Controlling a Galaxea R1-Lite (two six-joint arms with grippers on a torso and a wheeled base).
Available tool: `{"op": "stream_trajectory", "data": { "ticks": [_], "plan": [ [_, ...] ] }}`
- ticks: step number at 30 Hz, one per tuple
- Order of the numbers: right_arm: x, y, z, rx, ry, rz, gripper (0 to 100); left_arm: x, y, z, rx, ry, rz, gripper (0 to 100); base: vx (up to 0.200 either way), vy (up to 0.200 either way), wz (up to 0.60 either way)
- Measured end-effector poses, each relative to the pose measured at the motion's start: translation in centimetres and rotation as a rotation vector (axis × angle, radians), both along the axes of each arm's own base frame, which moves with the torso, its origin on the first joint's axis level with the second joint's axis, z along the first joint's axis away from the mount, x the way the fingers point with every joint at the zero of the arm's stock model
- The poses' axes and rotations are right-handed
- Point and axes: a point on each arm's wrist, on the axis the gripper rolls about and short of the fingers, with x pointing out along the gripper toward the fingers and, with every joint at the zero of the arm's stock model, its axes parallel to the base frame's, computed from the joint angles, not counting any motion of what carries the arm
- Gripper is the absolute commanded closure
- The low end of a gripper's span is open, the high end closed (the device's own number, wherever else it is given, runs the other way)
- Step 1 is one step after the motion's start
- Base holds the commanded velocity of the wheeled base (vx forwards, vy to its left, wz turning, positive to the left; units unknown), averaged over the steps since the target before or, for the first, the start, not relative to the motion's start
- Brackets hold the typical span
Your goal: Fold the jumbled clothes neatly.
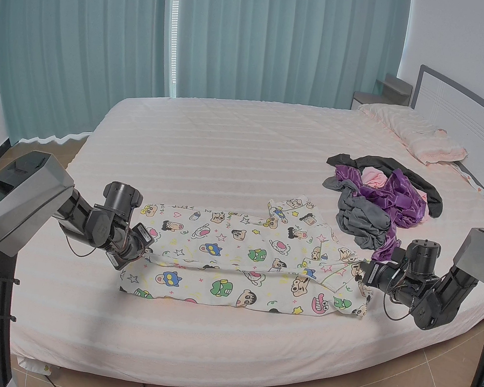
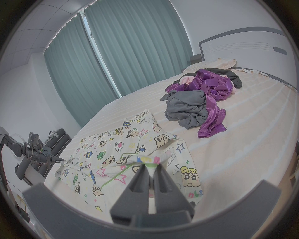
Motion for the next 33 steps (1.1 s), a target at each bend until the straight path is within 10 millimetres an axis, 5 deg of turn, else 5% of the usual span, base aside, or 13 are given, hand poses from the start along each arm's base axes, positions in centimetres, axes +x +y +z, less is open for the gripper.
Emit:
{"op": "stream_trajectory", "data": {
  "ticks": [3, 4, 5, 6, 15, 22, 28, 33],
  "plan": [
    [0.3, 0.0, -0.6, 0.015, 0.012, -0.01, 100, 0.5, -0.1, -0.4, 0.007, 0.006, 0.0, 100, 0.0, 0.0, 0.0],
    [0.4, -0.1, -0.8, 0.019, 0.017, -0.013, 0, 0.6, -0.1, -0.5, 0.009, 0.006, -0.003, 100, 0.0, 0.0, 0.0],
    [0.4, -0.1, -0.9, 0.02, 0.019, -0.015, 0, 0.6, -0.1, -0.5, 0.01, 0.006, -0.005, 100, 0.0, 0.0, 0.0],
    [0.5, -0.1, -1.1, 0.022, 0.023, -0.017, 0, 0.7, -0.2, -0.6, 0.011, 0.005, -0.007, 0, 0.0, 0.0, 0.0],
    [1.2, -0.8, -1.8, 0.12, 0.042, -0.083, 0, 1.3, -0.3, -1.1, 0.032, -0.002, 0.01, 0, 0.0, 0.0, 0.0],
    [0.3, -1.5, -0.1, 0.332, 0.07, -0.201, 0, 1.3, 1.2, -0.8, 0.028, 0.003, 0.049, 0, 0.0, 0.0, 0.0],
    [-1.6, 0.4, 1.3, 0.596, 0.152, -0.28, 0, 0.0, 2.7, 1.0, -0.049, 0.012, 0.067, 0, 0.0, 0.0, 0.0],
    [-2.6, 2.5, 1.9, 0.736, 0.207, -0.295, 0, -3.0, 4.1, 2.7, -0.145, 0.05, 0.067, 0, 0.0, 0.0, 0.0]
  ]
}}
